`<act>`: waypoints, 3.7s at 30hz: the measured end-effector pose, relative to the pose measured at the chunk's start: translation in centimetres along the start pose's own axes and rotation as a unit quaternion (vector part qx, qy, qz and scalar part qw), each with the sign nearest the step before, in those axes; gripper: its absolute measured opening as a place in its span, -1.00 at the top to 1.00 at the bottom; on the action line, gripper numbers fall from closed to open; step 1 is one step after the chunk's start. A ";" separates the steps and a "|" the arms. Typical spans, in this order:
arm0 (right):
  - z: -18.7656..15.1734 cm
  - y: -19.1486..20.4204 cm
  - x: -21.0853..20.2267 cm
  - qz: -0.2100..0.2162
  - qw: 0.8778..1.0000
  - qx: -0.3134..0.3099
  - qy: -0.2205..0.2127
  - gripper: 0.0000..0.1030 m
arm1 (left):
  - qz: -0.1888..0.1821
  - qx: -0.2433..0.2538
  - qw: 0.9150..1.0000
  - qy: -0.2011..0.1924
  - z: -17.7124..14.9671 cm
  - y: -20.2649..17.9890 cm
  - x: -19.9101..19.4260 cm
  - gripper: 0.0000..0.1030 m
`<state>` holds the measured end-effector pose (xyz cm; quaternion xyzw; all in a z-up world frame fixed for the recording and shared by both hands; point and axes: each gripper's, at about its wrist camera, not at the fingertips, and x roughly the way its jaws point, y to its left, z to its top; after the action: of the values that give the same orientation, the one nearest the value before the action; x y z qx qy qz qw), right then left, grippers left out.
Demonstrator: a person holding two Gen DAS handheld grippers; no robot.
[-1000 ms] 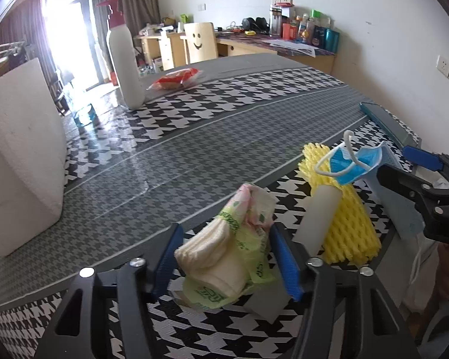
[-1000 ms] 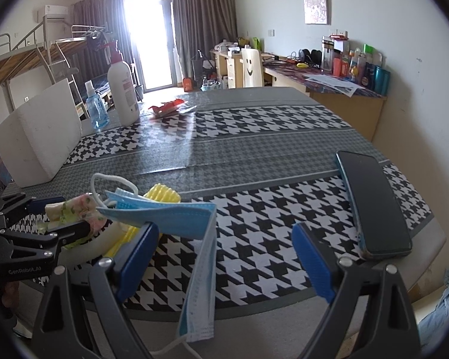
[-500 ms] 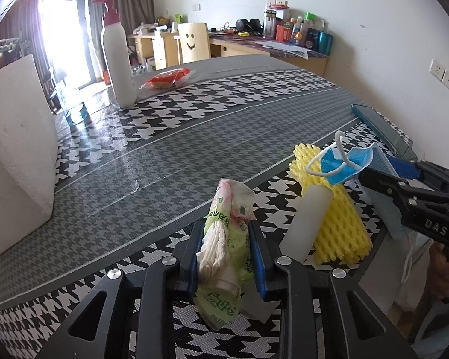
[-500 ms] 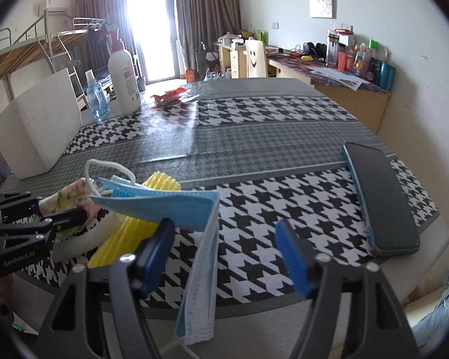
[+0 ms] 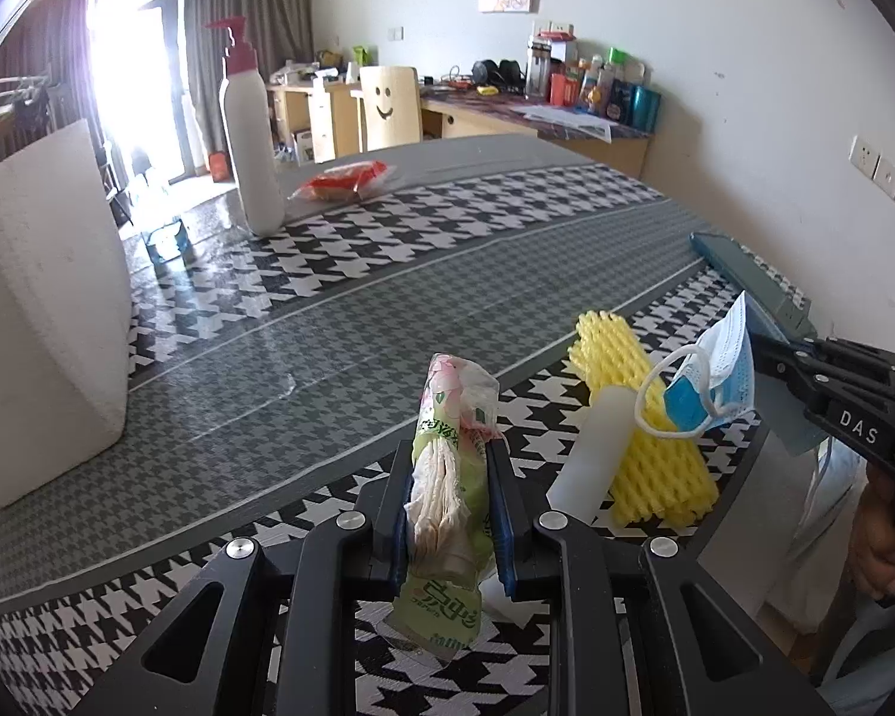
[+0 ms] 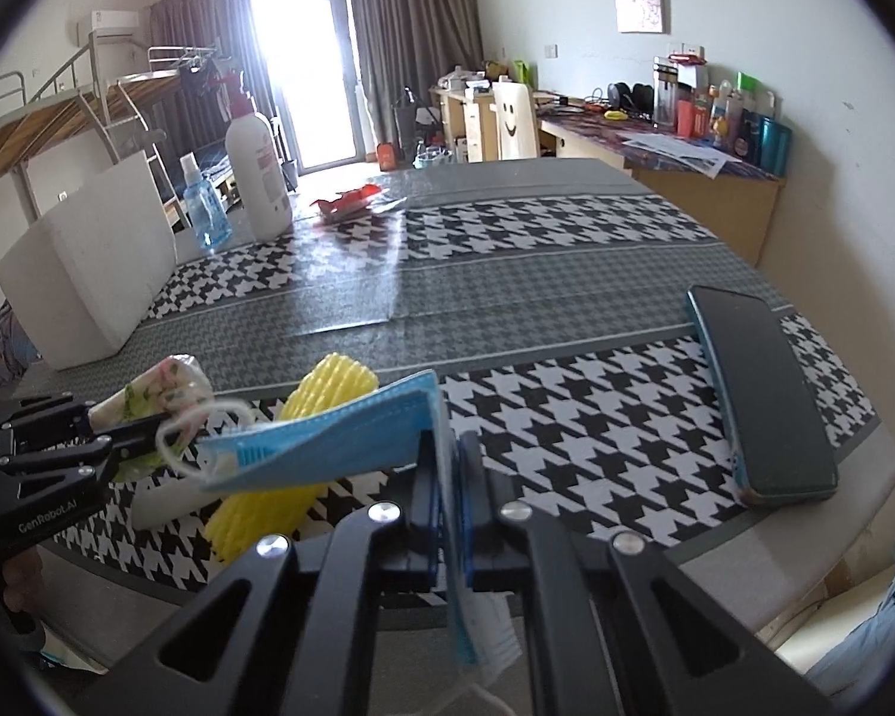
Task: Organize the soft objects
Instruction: 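Lift the tissue pack with the left gripper while the right gripper lifts the blue mask, then carry the tissue pack and blue mask toward the white foam box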
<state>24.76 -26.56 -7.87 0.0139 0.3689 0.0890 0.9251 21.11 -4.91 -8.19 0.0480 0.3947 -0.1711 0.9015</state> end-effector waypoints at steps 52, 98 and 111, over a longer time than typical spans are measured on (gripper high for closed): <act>3.0 3.8 -6.1 0.023 0.996 -0.016 -0.087 0.85 | 0.056 -0.011 0.993 -0.105 0.4 0.7 -8.6 0.55; 7.6 8.2 -5.9 0.086 0.986 -0.068 -0.127 0.84 | 0.127 -0.070 0.974 -0.175 2.8 4.9 -11.9 0.54; 9.3 9.7 -5.9 0.095 0.984 -0.078 -0.128 0.84 | 0.137 -0.055 0.971 -0.190 3.9 5.6 -13.0 0.54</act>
<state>25.40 -17.64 3.79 -0.0116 0.2364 0.2023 0.9503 17.57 2.97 3.66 0.0188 0.2145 -0.0306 0.9761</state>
